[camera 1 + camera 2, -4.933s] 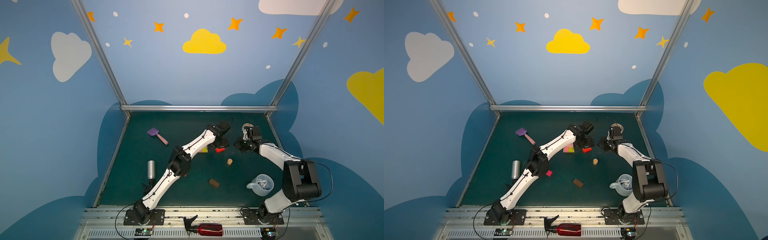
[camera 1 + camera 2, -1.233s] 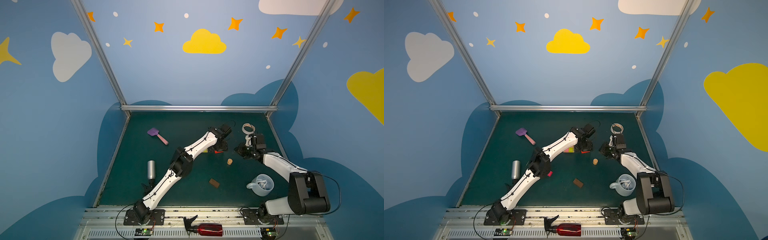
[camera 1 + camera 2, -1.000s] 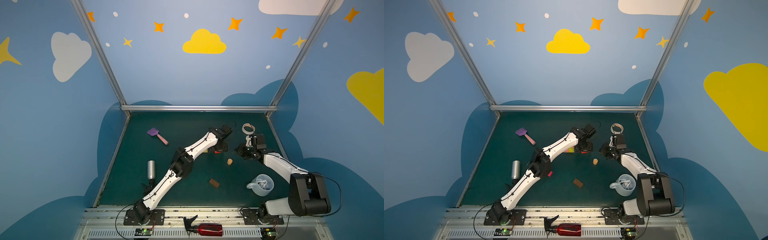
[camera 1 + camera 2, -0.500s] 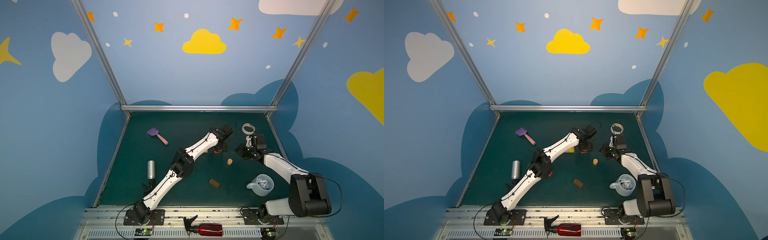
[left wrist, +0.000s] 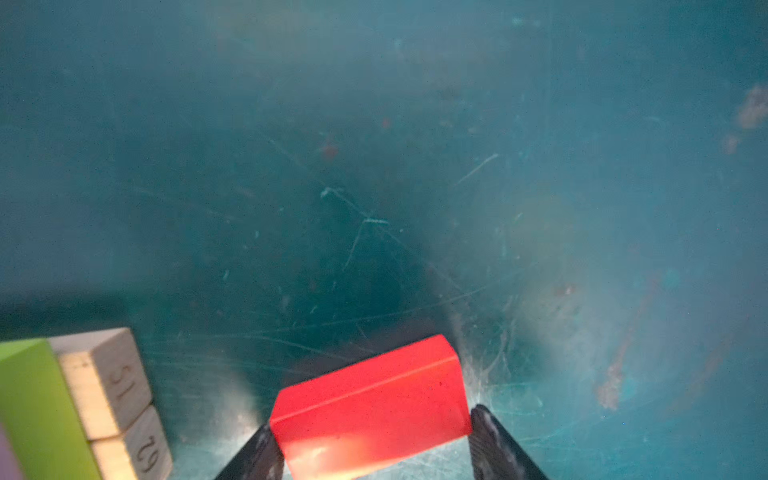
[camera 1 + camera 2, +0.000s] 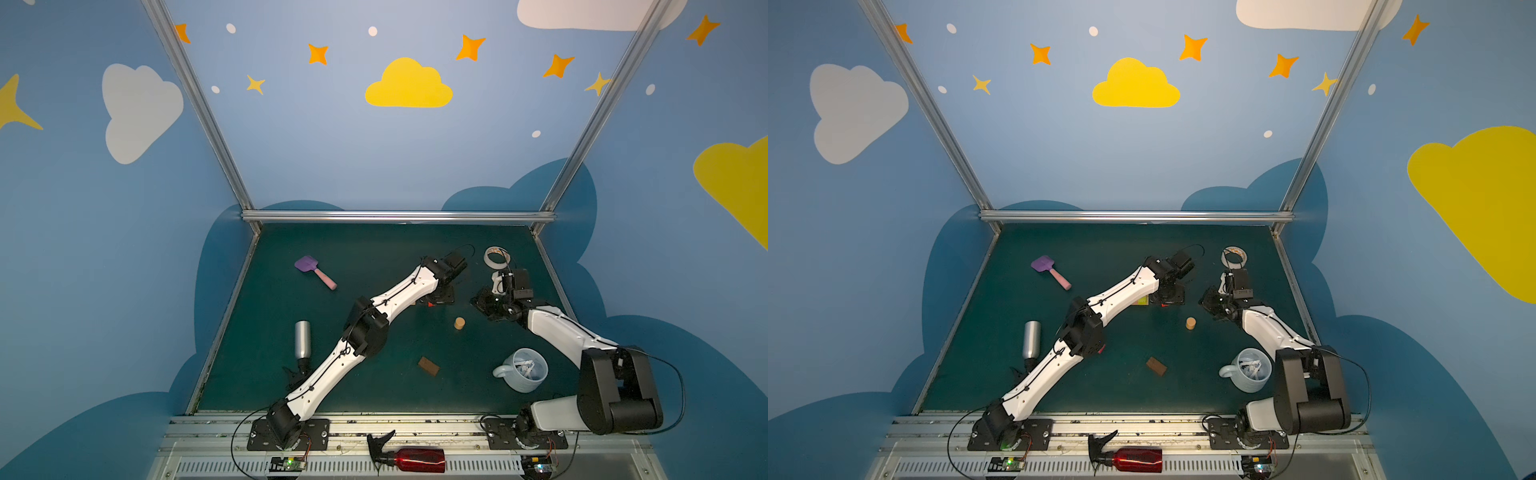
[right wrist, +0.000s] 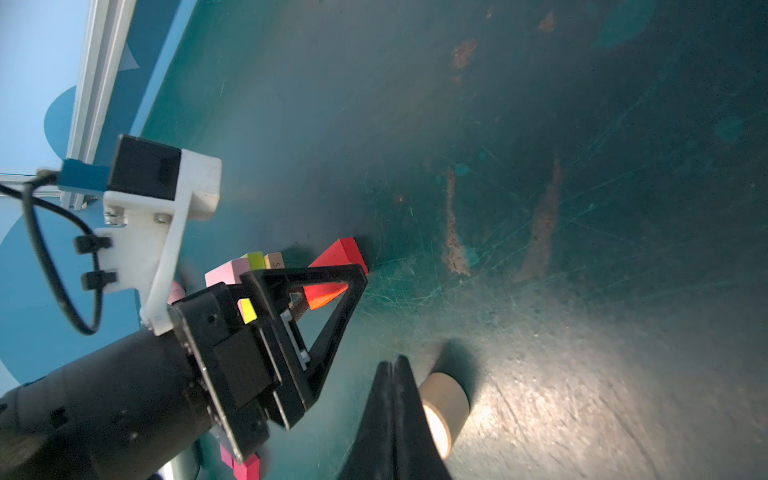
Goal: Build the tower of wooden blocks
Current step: 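Hold the red block in the left gripper beside the right gripper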
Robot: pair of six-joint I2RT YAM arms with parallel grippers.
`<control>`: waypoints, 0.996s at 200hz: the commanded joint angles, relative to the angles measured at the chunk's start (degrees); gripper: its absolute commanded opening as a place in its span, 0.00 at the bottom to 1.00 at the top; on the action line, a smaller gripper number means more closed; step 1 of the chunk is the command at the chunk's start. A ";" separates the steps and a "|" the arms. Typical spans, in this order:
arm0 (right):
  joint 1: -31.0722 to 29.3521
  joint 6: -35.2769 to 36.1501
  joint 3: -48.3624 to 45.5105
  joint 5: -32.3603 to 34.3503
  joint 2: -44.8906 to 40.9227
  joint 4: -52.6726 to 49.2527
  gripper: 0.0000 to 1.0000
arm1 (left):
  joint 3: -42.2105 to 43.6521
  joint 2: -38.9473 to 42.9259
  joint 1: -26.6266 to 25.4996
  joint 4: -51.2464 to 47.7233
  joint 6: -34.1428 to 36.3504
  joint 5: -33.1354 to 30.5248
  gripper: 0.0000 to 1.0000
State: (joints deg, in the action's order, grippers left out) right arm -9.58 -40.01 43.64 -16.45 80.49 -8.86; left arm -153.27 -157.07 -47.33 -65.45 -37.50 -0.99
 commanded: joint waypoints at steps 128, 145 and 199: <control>0.18 0.73 -1.08 0.80 -2.16 -1.16 0.00 | 4.13 -3.41 -0.10 3.35 5.69 3.10 0.68; 0.22 0.75 -1.02 0.80 -2.10 -1.21 0.00 | 4.07 -3.43 -0.13 3.72 5.81 3.19 0.71; 0.45 0.90 -0.93 0.71 -1.84 -1.32 0.00 | 3.73 -4.24 -0.09 5.43 4.13 3.26 0.75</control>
State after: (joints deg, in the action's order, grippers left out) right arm -9.47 -39.88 43.13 -16.21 79.64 -9.08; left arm -151.96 -156.55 -47.64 -64.36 -32.69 -0.32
